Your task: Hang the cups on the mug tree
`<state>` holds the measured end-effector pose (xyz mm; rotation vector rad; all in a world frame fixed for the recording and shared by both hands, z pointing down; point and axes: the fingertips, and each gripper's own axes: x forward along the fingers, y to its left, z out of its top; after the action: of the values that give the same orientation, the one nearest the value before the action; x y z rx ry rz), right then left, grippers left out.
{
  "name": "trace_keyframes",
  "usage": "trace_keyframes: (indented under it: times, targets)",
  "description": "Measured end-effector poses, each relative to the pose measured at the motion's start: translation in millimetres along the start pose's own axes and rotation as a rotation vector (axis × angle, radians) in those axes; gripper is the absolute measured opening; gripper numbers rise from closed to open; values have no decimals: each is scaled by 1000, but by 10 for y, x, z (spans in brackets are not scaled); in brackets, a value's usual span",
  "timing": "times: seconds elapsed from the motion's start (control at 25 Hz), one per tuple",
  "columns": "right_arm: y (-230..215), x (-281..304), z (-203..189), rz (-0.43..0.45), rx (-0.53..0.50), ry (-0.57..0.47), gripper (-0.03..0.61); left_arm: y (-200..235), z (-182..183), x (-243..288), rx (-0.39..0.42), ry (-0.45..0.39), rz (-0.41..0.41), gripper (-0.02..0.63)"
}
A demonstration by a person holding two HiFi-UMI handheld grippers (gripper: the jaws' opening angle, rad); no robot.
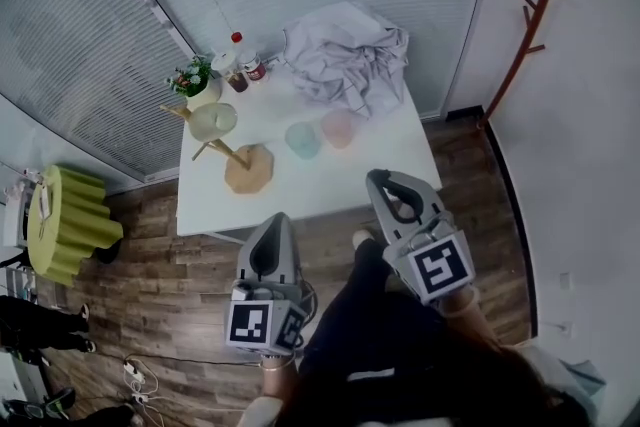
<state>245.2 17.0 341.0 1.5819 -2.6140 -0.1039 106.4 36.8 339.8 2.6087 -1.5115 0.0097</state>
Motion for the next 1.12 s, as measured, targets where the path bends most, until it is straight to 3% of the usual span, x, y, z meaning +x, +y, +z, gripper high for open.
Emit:
trace_keyframes:
  times: [1.12]
  targets:
    - [-620, 1116, -1151, -5, 104, 167, 0, 456, -279, 803, -27, 101, 88, 0]
